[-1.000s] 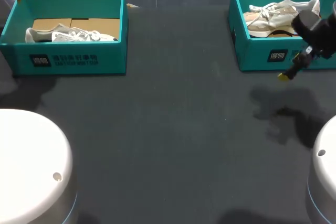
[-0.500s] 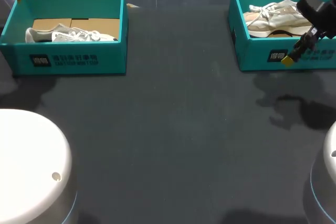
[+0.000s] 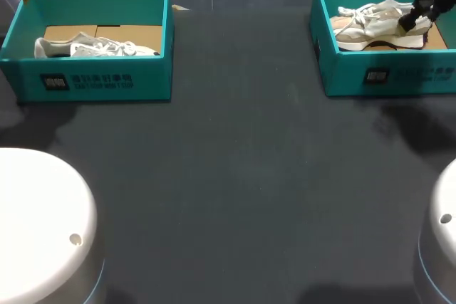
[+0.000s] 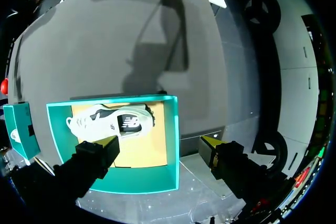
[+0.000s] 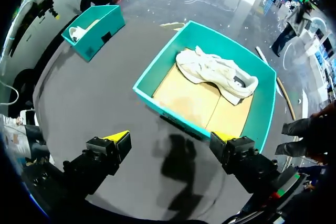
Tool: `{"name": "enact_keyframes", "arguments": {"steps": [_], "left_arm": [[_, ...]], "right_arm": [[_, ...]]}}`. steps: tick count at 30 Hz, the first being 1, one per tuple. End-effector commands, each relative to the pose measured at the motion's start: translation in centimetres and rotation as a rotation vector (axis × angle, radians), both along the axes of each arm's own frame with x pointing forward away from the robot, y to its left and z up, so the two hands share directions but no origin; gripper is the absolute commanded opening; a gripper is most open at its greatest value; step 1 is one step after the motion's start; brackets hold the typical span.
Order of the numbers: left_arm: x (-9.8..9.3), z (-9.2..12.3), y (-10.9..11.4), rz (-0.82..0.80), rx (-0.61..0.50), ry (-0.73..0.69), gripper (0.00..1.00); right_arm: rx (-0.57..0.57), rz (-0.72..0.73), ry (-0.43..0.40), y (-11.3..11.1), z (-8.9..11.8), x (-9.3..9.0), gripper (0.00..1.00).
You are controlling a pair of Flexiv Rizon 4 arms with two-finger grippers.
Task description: Take the shoe out of the shoebox, open the shoe tongue, remove and reinsert the insole, then place the shoe into the shoebox
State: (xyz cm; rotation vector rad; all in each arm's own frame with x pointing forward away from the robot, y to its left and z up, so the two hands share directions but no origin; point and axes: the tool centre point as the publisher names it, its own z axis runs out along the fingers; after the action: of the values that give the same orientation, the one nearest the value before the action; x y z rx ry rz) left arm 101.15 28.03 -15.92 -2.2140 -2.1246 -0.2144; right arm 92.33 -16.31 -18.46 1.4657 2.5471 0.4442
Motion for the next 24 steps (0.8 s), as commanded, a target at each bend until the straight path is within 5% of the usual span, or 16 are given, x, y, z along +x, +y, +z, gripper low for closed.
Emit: {"name": "enact_keyframes", "arguments": {"steps": [1, 12, 17, 24], "left_arm": [[0.0, 0.1, 0.1, -0.001, 0.001, 0.000, 1.00], [0.0, 0.1, 0.1, -0.001, 0.001, 0.000, 1.00], [0.0, 0.1, 0.1, -0.001, 0.001, 0.000, 1.00], [0.0, 0.1, 0.1, -0.001, 0.001, 0.000, 1.00]], "right_arm": [[-0.109, -0.217, 0.116, 0.6, -0.5, 2.7, 1.00], [-0.109, -0.217, 0.116, 0.6, -0.5, 2.7, 1.00], [-0.269, -0.384, 0.072, -0.6, -0.1, 6.3, 1.00], [-0.276, -0.455, 0.065, -2.4, -0.3, 11.0, 1.00]]}}
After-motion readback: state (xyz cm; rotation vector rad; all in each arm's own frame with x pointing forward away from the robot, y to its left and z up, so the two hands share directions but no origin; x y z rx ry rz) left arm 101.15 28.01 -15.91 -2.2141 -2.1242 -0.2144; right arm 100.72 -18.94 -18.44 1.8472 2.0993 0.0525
